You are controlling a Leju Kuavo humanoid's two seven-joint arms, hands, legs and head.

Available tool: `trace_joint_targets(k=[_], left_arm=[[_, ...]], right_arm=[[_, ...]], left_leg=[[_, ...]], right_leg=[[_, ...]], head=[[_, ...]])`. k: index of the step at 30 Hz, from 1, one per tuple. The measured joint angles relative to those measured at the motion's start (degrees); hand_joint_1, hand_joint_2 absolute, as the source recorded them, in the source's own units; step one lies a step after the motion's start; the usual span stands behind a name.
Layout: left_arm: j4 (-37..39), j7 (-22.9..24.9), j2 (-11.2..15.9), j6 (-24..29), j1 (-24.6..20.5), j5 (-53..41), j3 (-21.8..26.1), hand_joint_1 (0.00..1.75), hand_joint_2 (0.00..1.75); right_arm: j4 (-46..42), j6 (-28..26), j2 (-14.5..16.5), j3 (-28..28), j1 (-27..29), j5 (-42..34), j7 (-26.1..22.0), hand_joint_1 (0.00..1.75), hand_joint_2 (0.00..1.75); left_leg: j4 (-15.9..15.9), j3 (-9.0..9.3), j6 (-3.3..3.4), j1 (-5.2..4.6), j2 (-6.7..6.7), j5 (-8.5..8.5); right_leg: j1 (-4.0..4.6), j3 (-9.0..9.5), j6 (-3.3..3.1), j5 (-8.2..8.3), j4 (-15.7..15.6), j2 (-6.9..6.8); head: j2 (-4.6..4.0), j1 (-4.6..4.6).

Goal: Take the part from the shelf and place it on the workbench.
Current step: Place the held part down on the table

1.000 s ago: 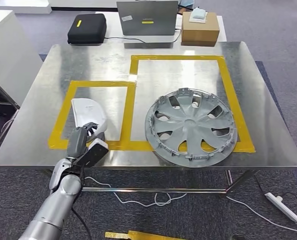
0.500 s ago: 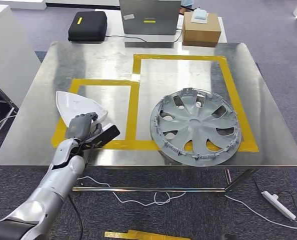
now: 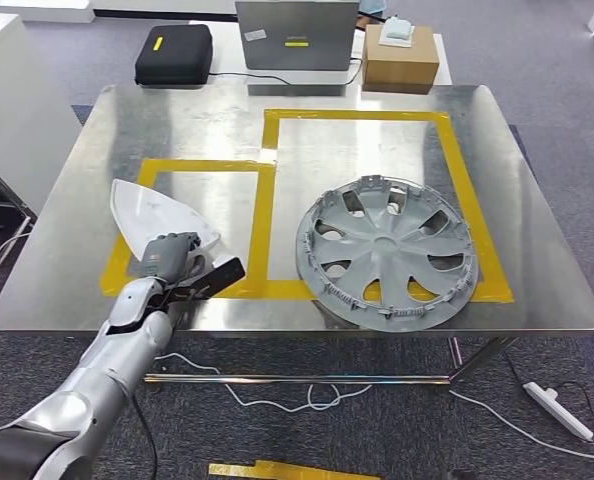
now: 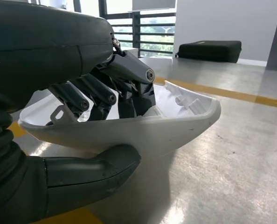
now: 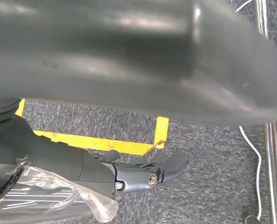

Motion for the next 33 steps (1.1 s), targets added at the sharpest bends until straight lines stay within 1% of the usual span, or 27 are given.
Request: trace_joint_targets(k=[1,5,6,8,10,13,15,18,23,26,29,33], left_arm=[[0.35,-0.26,-0.03,0.20,-0.04,-0.01,-0.01,1.75,1.75],[1.49,-2.37,-0.45,1.23,-0.08,0.18,0.02,0.00,1.75],[1.68,-3.20,-0.66,1.33,-0.07,0.44,0.02,0.00,1.75],[1.87,-5.48,-1.17,1.50,0.00,1.64,0.04,0.00,0.87],[1.70,-8.93,-1.75,1.63,0.37,4.14,0.11,0.00,0.00],[-0.56,-14.46,-2.67,1.48,2.20,9.26,0.24,0.00,0.00],[-3.32,-16.60,-3.20,1.28,3.91,11.76,0.26,0.00,0.00],[-6.72,-17.45,-3.67,1.02,5.78,13.01,0.26,0.00,0.00],[-10.14,-17.94,-3.91,0.32,7.46,14.16,0.26,0.00,0.00],[-13.44,-20.23,-4.02,-0.66,9.41,18.28,0.25,0.00,0.00],[-21.04,-23.24,-4.03,-3.30,14.16,25.40,0.23,0.00,0.00],[-34.95,-27.80,-3.43,-6.05,23.61,35.56,0.27,0.00,0.00]], right_arm=[[0.02,0.00,0.05,0.00,0.02,0.06,0.02,0.00,0.00],[0.13,-0.01,0.30,0.00,0.02,0.39,0.14,0.00,0.00],[0.16,-0.01,0.37,0.00,0.02,0.45,0.14,0.00,0.00],[0.20,-0.03,0.45,0.00,0.02,0.56,0.11,0.00,0.00],[0.22,-0.06,0.48,0.00,0.02,0.73,0.05,0.00,0.00],[0.27,-0.19,0.54,0.00,0.04,0.90,0.02,0.00,0.00],[0.29,-0.37,0.62,0.00,0.09,0.94,0.02,0.00,0.00],[0.30,-0.52,0.78,0.00,0.17,0.95,0.02,0.00,0.00],[0.30,-0.57,0.91,0.00,0.19,0.95,0.02,0.00,0.00],[0.30,-0.86,1.01,-0.03,0.25,0.47,0.02,0.00,0.00],[0.30,-3.11,1.97,-0.38,0.36,-1.06,-0.05,0.00,0.00],[0.30,-5.61,3.64,-1.56,0.73,-2.69,-0.20,0.00,0.00]], left_leg=[[0.00,0.00,-0.01,0.01,0.00,0.01],[-0.01,0.00,-0.03,0.07,0.00,0.03],[-0.01,-0.01,-0.03,0.08,0.00,0.03],[-0.01,-0.01,-0.03,0.09,0.00,0.03],[-0.01,-0.01,-0.03,0.08,0.00,0.02],[-0.01,-0.01,-0.03,0.07,0.00,0.02],[-0.01,-0.02,-0.02,0.06,0.00,0.01],[-0.01,-0.02,-0.01,0.06,0.00,0.00],[-0.01,-0.01,-0.02,0.07,0.00,0.01],[-0.02,-0.01,-0.03,0.08,0.00,0.02],[-0.04,-0.01,-0.05,0.10,0.01,0.00],[-0.06,0.00,-0.11,0.11,0.03,-0.11]], right_leg=[[0.01,0.00,0.00,0.00,0.01,0.00],[0.04,-0.01,-0.01,-0.01,0.04,-0.01],[0.04,-0.01,-0.01,-0.01,0.04,-0.01],[0.04,-0.01,-0.01,-0.01,0.04,-0.01],[0.04,0.00,-0.01,-0.01,0.04,-0.01],[0.03,0.00,-0.01,-0.01,0.04,0.00],[0.03,0.00,-0.01,-0.01,0.04,0.00],[0.02,-0.01,-0.01,-0.01,0.03,-0.01],[0.03,-0.01,-0.01,-0.01,0.04,-0.01],[0.04,0.00,-0.01,-0.01,0.04,0.00],[0.05,-0.01,-0.04,-0.04,0.06,0.05],[0.06,-0.01,-0.07,-0.21,0.07,0.05]], head=[[0.00,0.00],[0.00,0.01],[0.00,0.01],[0.00,0.01],[0.00,0.01],[0.00,0.01],[0.00,0.01],[0.00,0.01],[-0.01,0.01],[-0.01,0.01],[0.00,0.01],[-0.01,0.01]])
